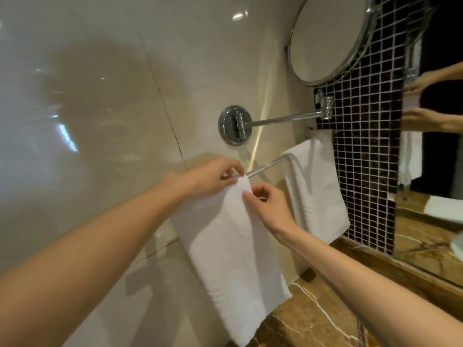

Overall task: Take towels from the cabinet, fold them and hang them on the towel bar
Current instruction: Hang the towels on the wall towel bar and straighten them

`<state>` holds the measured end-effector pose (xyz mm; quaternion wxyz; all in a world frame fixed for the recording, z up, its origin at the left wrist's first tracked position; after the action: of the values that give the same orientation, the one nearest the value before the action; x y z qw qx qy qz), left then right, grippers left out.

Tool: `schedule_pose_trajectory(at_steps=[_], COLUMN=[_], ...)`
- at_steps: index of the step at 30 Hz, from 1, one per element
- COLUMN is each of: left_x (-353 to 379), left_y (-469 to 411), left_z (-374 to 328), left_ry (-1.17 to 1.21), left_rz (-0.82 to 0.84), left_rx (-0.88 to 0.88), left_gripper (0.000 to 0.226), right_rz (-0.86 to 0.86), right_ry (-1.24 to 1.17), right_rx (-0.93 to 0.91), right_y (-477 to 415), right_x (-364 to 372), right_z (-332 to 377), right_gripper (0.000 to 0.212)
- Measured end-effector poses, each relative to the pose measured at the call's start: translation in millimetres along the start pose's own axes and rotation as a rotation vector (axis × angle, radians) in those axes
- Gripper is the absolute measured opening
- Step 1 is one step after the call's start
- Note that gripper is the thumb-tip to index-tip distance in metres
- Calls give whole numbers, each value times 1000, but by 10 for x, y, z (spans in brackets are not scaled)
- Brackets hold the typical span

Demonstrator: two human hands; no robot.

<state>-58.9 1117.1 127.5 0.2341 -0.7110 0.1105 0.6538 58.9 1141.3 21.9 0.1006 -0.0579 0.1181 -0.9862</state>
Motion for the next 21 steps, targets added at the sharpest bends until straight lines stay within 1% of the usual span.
schedule_pose_trajectory(at_steps=[2,6,9,13,18,21], left_x=[-81,-103,-64,-101,-17,39], left_y=[-116,-329,-413,-478,-540,-533], left_z=[-36,-169,-188,-151,-82,-48], left_ry=[-53,-220,-256,-215,-259,-214], left_rz=[84,265,326,298,238,167], left_rx=[27,84,91,122,117,99], left_gripper=[16,23,19,5,11,11], right_rz=[-4,-19,-29,-41,-51,-43], right_ry=[24,101,168,192,119,121], right_rx=[-4,-60,-47,-5,71,75], right_y=[-5,0,11,-19,-119,-140], right_x=[10,5,3,26,41,15], right_z=[56,145,161,137,6,-10], right_gripper=[12,16,15,15,20,25])
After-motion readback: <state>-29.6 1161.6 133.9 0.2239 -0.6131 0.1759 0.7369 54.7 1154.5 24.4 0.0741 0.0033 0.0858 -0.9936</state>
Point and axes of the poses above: each hand's wrist, its own y-axis away from the middle knuckle, its own x-axis out of the palm, z = x × y, the point moved 5 cm from there along -y, towards the middle knuckle, and after that the axes turned 13 degrees about x, right-handed, at the moved point
